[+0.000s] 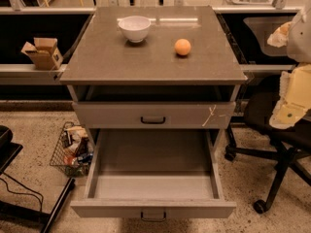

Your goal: Close middle drawer

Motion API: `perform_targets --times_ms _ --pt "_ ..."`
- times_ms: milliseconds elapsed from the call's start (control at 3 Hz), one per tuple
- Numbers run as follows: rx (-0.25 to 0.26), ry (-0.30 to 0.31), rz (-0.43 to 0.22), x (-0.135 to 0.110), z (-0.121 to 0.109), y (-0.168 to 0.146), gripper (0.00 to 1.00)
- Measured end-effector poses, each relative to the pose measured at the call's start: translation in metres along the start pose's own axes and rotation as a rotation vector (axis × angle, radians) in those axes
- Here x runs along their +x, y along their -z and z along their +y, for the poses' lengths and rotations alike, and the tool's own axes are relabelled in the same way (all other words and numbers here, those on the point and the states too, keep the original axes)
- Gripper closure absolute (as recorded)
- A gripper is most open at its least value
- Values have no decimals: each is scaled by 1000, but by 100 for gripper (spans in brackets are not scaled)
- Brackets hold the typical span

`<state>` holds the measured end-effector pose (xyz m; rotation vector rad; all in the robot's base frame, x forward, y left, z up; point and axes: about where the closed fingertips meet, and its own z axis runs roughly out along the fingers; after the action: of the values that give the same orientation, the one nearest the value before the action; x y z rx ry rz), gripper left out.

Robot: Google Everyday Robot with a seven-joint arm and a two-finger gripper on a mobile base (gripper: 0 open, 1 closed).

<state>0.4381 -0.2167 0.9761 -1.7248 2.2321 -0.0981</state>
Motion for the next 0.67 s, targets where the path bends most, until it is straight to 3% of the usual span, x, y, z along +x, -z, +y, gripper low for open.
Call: perform_targets --times_ms 333,667 --pt "4 -2 -3 0 1 -2 0" --pt "-8 -12 -8 13 23 -36 0"
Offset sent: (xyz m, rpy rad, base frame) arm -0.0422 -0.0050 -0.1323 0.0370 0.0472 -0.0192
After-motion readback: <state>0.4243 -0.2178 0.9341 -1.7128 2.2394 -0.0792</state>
